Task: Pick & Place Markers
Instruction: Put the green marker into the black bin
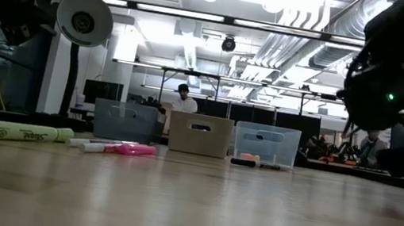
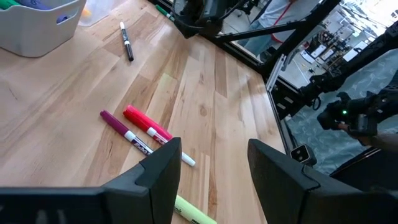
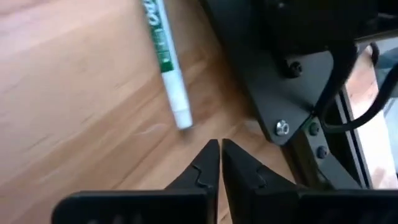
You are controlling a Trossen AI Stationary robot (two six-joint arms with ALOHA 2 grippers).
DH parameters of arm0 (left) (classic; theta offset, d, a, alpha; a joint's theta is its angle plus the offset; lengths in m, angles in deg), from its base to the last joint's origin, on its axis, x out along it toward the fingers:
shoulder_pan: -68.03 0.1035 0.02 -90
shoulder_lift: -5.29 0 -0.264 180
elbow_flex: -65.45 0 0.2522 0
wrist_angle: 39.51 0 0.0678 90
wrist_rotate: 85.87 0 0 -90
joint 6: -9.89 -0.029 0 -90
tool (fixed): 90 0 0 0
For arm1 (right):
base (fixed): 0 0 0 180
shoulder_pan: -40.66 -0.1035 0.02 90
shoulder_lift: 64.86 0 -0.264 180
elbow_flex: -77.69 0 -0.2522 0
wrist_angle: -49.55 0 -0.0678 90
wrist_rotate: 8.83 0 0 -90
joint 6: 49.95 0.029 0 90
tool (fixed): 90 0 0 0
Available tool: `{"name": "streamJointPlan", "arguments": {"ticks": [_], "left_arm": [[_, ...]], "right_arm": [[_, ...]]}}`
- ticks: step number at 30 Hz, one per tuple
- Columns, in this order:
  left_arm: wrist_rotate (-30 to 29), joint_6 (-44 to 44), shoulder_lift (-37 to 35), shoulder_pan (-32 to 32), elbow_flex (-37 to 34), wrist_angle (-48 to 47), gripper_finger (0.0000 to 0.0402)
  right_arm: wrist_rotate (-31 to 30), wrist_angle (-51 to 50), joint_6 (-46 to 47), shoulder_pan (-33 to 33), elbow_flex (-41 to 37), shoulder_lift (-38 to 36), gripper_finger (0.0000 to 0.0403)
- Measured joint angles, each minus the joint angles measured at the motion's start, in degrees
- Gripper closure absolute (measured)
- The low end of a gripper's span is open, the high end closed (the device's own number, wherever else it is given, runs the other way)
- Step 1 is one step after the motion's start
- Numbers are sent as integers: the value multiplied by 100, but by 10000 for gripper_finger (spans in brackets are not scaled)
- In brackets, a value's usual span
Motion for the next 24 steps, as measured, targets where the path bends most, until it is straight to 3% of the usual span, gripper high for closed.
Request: {"name": "streamJointPlan", "arguments": {"ticks": [6, 13, 24], "left_arm": [[24, 42, -2, -2, 0, 0, 218], [-79, 42, 1, 0, 0, 0, 218], [-85, 44, -1, -2, 0, -4, 218]], "right_arm": [[59, -513, 101, -14, -36, 1, 402], [-377, -349, -56, 217, -54, -1, 402], [-284, 127, -88, 651, -232, 394, 403]]}}
